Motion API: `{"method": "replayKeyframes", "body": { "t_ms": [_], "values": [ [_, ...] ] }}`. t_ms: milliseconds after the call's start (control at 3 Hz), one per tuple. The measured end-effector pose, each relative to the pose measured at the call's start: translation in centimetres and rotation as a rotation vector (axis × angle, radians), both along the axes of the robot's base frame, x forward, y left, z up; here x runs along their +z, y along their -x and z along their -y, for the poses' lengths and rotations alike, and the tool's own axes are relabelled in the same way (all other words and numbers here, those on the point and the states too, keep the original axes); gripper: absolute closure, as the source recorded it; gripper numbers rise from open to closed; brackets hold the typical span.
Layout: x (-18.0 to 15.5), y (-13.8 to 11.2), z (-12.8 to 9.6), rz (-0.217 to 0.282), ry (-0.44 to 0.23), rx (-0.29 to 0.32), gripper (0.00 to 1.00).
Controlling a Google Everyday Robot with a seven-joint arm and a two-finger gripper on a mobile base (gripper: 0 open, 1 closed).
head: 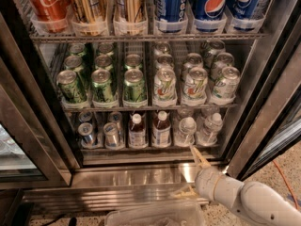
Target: Pick water bottle from bottom shelf of fridge
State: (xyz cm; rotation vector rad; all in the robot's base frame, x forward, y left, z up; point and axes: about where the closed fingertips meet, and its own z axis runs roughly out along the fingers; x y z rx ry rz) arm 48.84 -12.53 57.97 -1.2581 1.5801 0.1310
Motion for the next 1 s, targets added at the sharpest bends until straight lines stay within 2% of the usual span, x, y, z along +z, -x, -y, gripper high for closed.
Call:
{"method": "replayKeyframes", "body": {
  "t_ms": [333,667,1000],
  "values": [
    [0.7,-1.2,0.0,0.099,-0.083,-0.124,0.0],
    [2.2,-2.2,0.1,0.206,-0.147,-0.223,0.0],
    [3.2,-2.8,0.3,0.289,-0.173,-0.292,0.0]
  ]
}}
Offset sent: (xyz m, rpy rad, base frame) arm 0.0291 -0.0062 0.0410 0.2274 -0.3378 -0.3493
